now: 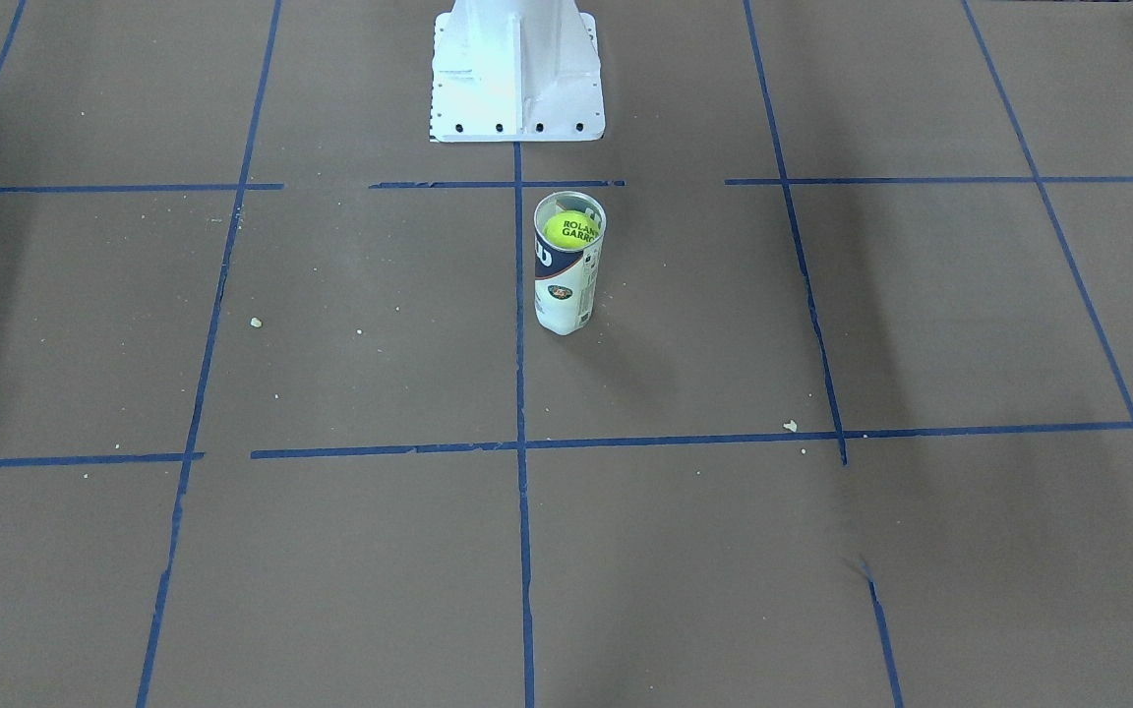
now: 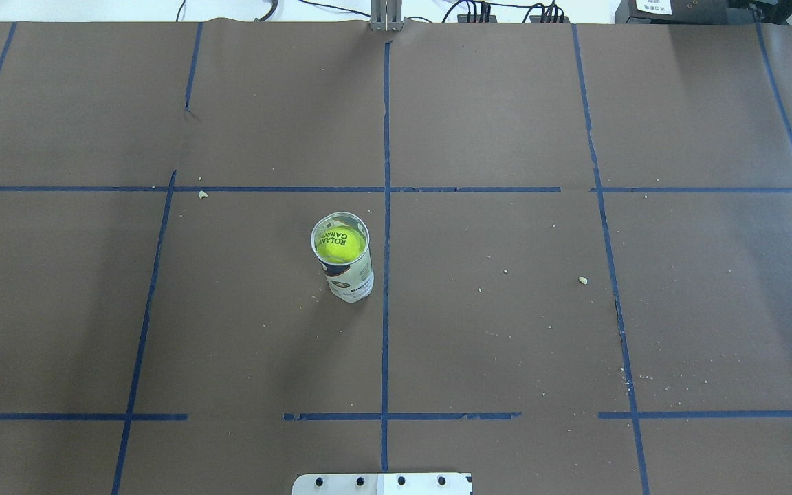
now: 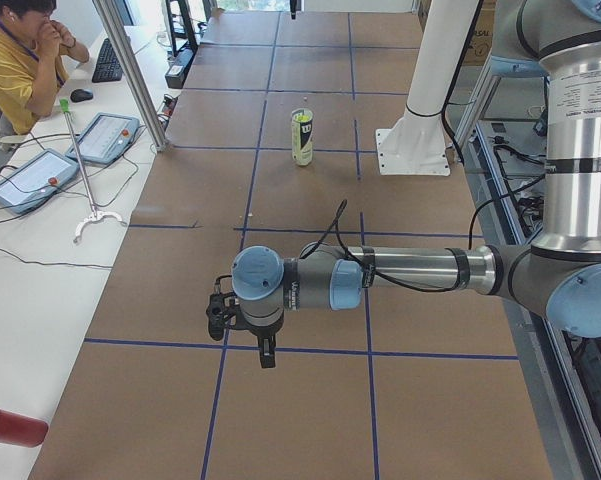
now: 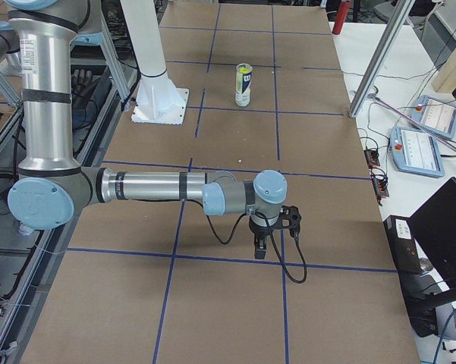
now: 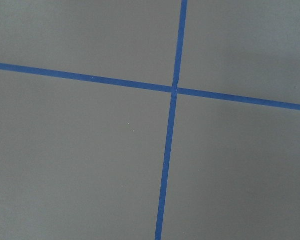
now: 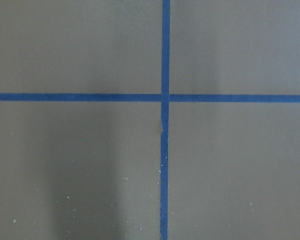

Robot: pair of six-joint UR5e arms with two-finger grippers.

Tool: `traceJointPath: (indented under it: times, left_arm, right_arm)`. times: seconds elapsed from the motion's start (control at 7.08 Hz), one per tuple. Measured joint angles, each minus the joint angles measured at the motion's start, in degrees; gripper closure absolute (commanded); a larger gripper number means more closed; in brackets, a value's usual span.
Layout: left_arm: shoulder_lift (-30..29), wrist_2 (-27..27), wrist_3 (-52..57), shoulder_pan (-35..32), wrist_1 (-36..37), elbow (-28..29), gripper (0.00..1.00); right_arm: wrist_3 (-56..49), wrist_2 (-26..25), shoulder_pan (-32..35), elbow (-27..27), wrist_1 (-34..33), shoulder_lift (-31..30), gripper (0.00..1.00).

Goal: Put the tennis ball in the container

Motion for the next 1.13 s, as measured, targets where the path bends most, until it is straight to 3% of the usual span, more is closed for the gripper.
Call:
traceJointPath:
  times: [1.13]
  left_arm:
    - [-0.10,0.63,6.76,0.03,0.03,-0.51,0.00]
  right_arm:
    - [0.00,0.00,0.00,0.00,0.00,-0.02,0.00]
